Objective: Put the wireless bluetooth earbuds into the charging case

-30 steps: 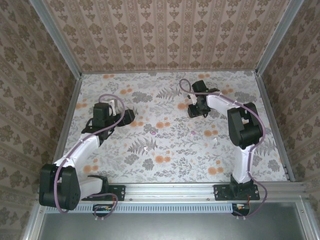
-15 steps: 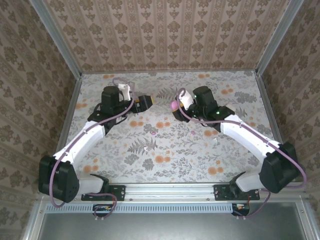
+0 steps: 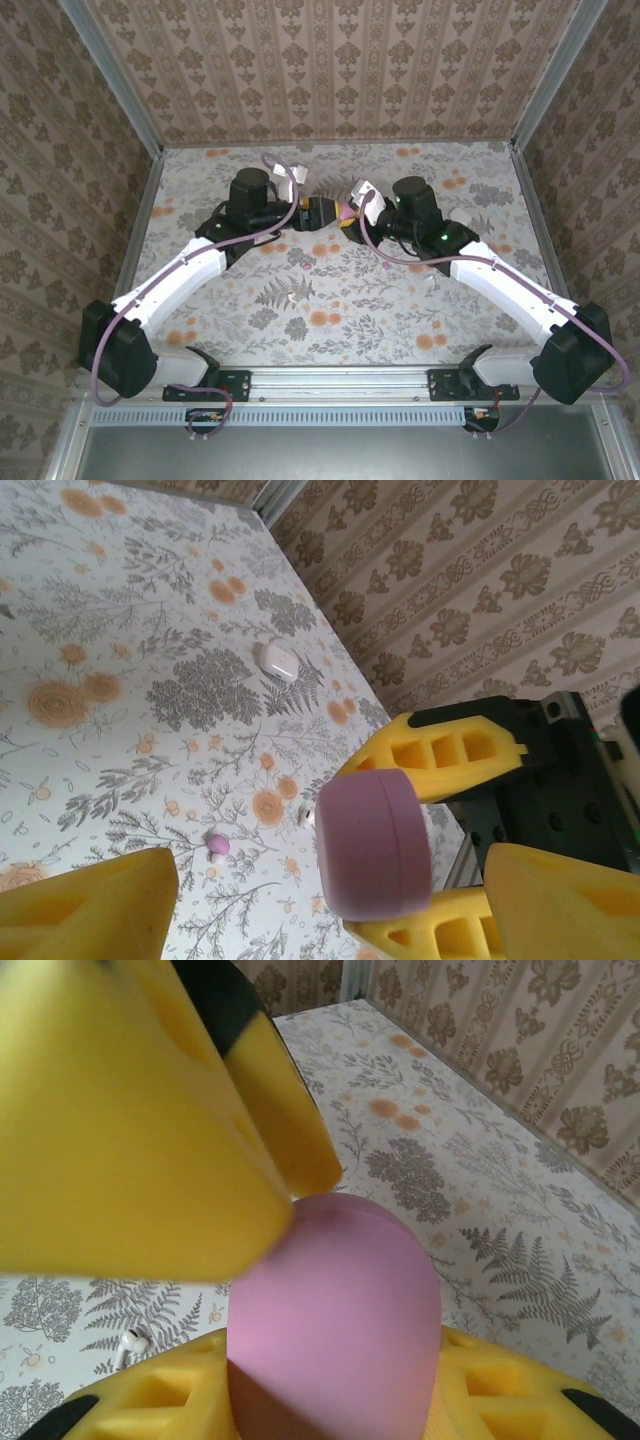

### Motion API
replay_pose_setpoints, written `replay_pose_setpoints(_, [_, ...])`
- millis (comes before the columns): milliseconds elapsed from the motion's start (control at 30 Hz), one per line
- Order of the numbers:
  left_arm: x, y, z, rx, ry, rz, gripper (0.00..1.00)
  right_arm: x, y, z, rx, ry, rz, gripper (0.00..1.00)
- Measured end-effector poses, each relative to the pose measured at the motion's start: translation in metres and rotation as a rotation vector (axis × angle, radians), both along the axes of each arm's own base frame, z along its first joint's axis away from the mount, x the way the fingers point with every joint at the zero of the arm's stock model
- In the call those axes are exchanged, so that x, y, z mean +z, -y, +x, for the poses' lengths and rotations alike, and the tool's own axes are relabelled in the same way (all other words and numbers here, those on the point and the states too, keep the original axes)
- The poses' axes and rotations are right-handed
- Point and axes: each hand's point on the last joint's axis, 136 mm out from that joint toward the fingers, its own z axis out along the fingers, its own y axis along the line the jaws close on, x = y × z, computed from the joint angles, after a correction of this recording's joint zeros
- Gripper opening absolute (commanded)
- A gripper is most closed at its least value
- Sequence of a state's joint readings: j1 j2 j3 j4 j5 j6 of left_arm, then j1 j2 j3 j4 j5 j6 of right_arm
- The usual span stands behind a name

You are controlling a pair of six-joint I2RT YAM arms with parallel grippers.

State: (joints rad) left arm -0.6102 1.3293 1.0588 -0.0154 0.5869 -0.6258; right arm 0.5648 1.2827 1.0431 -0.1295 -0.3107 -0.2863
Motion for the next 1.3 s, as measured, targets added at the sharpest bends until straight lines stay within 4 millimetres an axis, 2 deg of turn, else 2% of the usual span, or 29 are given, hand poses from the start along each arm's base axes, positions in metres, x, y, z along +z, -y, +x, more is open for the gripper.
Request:
replay_pose_setpoints(333, [0.006, 0.011, 0.002, -0.02, -0.002, 0.0, 0.63, 0.004, -0.006, -0.003, 0.023, 0.016, 0.012, 0.37])
replay_pose_setpoints(533, [-0.002, 0.018, 0.0, -0.039, -0.033, 0.022, 0.54, 0.004, -0.005, -0.002, 0.02, 0.019, 0.009, 0.37])
replay_pose_setpoints(633, [-0.004, 0.02, -0.001, -0.043, -0.047, 0.032, 0.48, 0.004, -0.004, -0.001, 0.011, 0.022, 0.006, 0.37])
replay_pose_setpoints(733, [-0.002, 0.021, -0.001, -0.049, -0.045, 0.027, 0.36, 0.004, -0.003, 0.0, 0.006, 0.023, 0.003, 0.37])
replay_pose_setpoints(833, [0.001, 0.023, -0.002, -0.048, -0.047, 0.022, 0.26, 0.004, -0.003, 0.001, -0.002, 0.026, -0.001, 0.4])
replay_pose_setpoints(933, [0.001, 0.023, -0.001, -0.037, -0.063, 0.016, 0.22, 0.004, -0.002, 0.001, -0.01, 0.026, 0.001, 0.53])
replay_pose_setpoints(1100, [0.017, 0.019, 0.004, 0.001, -0.075, -0.059, 0.19, 0.019, 0.004, -0.007, -0.026, 0.066, 0.07, 0.68])
replay_pose_setpoints(1200, [0.034, 0.009, 0.011, 0.05, -0.091, -0.135, 0.18, 0.031, 0.016, -0.018, -0.046, 0.117, 0.176, 0.68])
replay_pose_setpoints(1300, [0.052, -0.004, 0.018, 0.099, -0.112, -0.21, 0.17, 0.042, 0.036, -0.018, -0.089, 0.158, 0.307, 0.7])
